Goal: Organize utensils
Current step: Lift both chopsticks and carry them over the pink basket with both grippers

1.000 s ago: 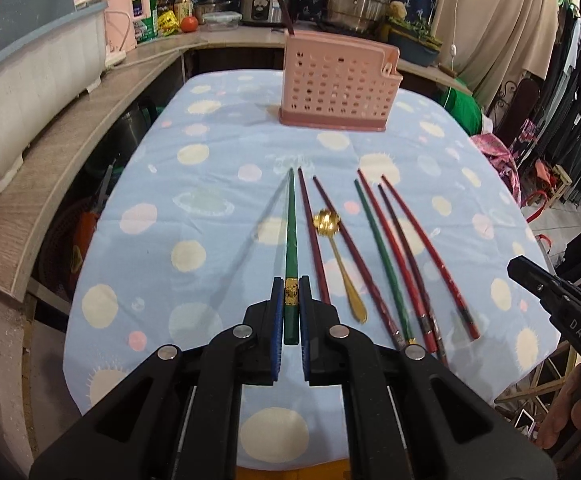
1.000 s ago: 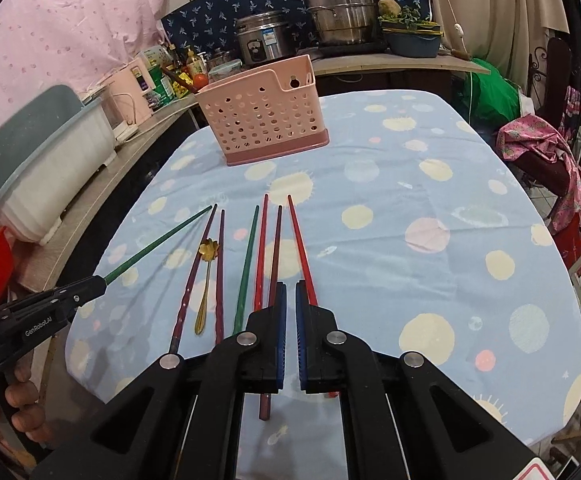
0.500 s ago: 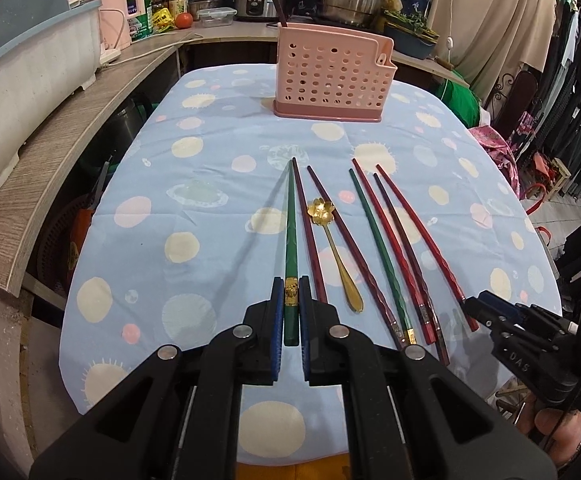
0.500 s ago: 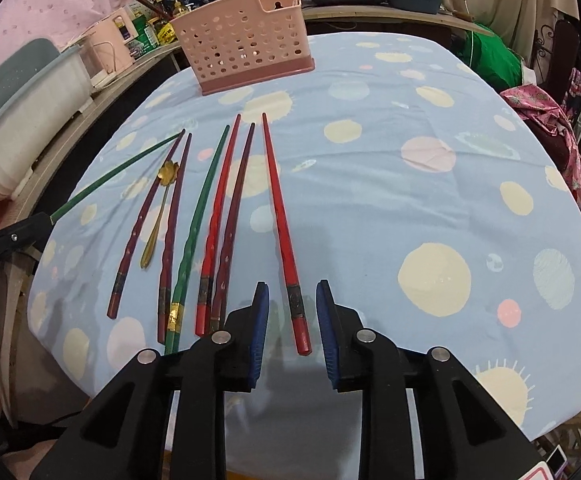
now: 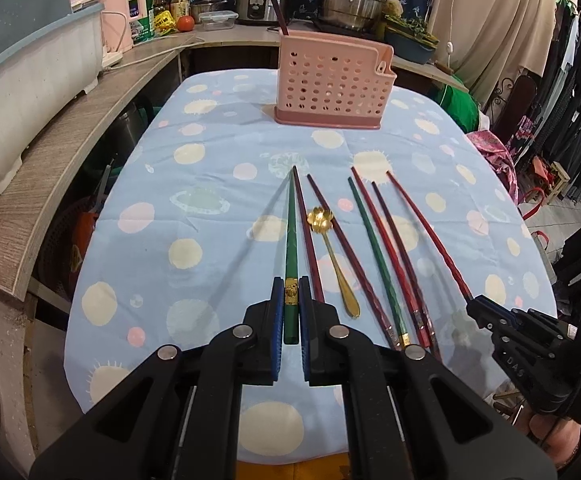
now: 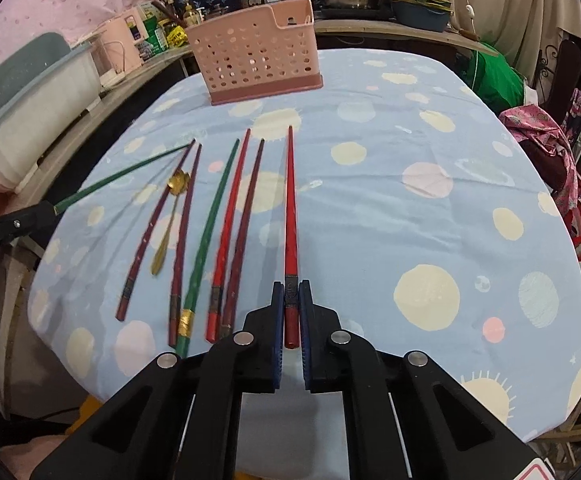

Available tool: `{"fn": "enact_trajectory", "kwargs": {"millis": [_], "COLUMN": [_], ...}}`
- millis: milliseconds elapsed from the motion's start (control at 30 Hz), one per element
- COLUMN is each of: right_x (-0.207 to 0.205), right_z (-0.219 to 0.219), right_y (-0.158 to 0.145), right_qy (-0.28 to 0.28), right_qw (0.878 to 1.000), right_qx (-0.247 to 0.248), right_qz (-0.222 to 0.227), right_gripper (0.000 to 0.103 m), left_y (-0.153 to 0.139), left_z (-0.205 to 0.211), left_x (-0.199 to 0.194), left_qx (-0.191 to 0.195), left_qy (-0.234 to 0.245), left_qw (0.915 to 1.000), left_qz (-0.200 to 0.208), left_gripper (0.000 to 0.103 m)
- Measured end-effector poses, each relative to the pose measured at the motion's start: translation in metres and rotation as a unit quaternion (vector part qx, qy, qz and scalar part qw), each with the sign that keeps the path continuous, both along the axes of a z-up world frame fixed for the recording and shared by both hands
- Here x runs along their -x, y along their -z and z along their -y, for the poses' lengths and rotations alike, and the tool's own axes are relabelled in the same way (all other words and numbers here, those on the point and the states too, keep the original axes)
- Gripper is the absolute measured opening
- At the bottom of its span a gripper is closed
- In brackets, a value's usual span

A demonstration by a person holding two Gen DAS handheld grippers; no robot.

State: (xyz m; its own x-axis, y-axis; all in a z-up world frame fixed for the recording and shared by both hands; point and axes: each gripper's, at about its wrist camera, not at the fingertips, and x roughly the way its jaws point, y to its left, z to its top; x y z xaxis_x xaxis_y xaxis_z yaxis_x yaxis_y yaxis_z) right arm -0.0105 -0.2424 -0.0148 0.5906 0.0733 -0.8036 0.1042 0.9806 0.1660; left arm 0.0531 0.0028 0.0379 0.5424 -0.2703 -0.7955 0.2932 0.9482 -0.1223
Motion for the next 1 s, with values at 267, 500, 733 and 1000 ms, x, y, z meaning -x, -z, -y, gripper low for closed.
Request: {"fn": "enact_trajectory", "kwargs": {"millis": [267, 500, 733, 1000], "right_x": [-0.021, -0.055, -0.088, -0.116], "right_z": [0.017, 0.042, 0.049, 0.064], "right_y": [-0.076, -0.125, -0.155, -0.208], "right_qy": [0.009, 0.024, 0.026, 0.038], "right_qw": [0.997, 0.99, 0.983, 0.967], "right_qx": [-0.015, -0.036, -0.039, -0.059], "right_qz": [0.073, 0.137, 0.175, 0.245], "right_gripper": [0.007, 0.007, 0.007, 0.007], "left_y": [-0.049, -0.096, -0.125, -0.174], "left_z": [-0.003, 0.004, 0.016, 0.03], "left_x": [-0.026, -0.06, -0.095, -0.126], "left_qx": [0.019, 0.032, 0.033, 0.055], "left_qy": [-0.001, -0.003, -0.001, 0.004], "left_qw": [0.9992, 0.9962, 0.9932, 0.9866], "left_qz": [0.035, 0.081, 0.112, 0.154], "left_gripper": [0.007, 0.007, 0.007, 0.007]}}
